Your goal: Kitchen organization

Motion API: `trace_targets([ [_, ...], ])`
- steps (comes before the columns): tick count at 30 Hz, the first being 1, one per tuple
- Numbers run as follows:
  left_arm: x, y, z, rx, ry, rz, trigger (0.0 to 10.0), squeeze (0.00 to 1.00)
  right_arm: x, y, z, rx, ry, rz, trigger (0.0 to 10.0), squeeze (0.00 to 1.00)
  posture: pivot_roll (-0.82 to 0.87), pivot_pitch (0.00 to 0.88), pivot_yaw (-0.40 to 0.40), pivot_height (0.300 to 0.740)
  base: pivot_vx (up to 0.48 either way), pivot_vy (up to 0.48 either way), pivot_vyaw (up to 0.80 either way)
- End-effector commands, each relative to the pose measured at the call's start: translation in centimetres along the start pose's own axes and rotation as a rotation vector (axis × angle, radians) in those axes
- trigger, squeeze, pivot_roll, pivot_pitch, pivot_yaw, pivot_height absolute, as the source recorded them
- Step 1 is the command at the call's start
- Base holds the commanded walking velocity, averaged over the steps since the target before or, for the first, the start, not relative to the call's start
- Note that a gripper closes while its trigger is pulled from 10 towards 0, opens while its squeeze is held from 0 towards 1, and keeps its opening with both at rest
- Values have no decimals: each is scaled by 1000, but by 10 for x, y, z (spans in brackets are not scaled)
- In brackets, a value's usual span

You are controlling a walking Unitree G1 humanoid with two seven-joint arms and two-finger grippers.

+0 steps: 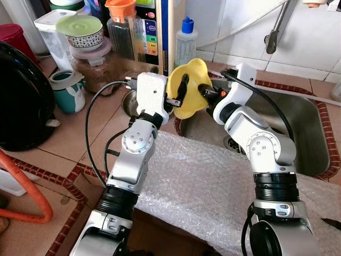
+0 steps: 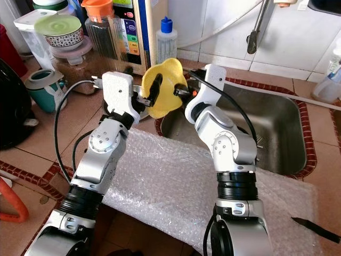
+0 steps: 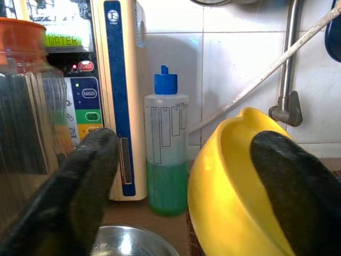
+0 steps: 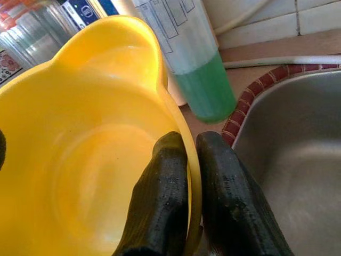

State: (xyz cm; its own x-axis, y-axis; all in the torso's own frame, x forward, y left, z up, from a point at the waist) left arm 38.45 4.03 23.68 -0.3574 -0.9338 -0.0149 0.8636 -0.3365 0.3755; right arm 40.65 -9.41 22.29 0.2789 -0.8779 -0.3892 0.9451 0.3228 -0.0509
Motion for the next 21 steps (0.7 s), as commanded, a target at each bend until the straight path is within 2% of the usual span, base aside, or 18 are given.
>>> trace_targets([
  [1,0,0,4,11,-5,-3,10000,1000,0,0,4,9,0,-8,0,0,-44,92,27,740,0,0,0],
  [5,1,0,4,7,-27,-6,10000,1000,1,0,4,11,2,-12,0,0,-43,91,27,740,0,0,0],
  [8,4,-1,3,-10,-92,-33,10000,1000,3,1,4,10,0,-18,0,0,-42,91,27,740,0,0,0],
  [9,6,-2,1,-27,-146,-50,10000,1000,5,1,5,14,-8,-30,0,0,-37,92,27,740,0,0,0],
  [10,10,-4,-2,-56,-196,-83,10000,1000,11,0,6,20,-34,-60,0,0,-37,91,27,740,0,0,0],
  [13,18,-9,-5,-77,-198,-155,10000,1000,25,-1,10,49,-61,-138,0,0,-34,91,27,740,0,0,0],
  [14,18,-9,-5,-77,-198,-155,10000,1000,25,-1,10,49,-61,-138,0,0,-34,91,27,740,0,0,0],
  [16,21,-18,-11,-118,-218,-194,10000,1000,51,-4,18,83,-101,-244,0,0,-30,90,27,740,0,0,0],
  [17,21,-18,-11,-118,-218,-194,10000,1000,51,-4,18,83,-101,-244,0,0,-30,90,27,740,0,0,0],
  [18,24,-22,-13,-139,-224,-219,10000,1000,60,-6,22,101,-134,-277,0,0,-29,90,26,740,0,0,0],
  [21,26,-26,-17,-165,-208,-245,10000,1000,74,-9,24,103,-208,-325,0,0,-28,90,25,740,0,0,0],
])
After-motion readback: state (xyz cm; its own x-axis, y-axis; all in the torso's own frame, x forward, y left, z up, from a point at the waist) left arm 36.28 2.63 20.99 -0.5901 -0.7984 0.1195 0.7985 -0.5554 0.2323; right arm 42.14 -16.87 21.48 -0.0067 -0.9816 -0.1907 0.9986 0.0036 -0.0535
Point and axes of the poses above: a point about 5 cm out from each wrist's last joint towards the gripper, its own y axis pointing out of the wrist towards the gripper, its own z axis along the axis of the wrist's last joint, x = y × z, the point moved 5 cm from there along y, pointing out of the wrist towards the gripper, and after that the axes turned 2 degrees about -y, right-handed, at the moved point
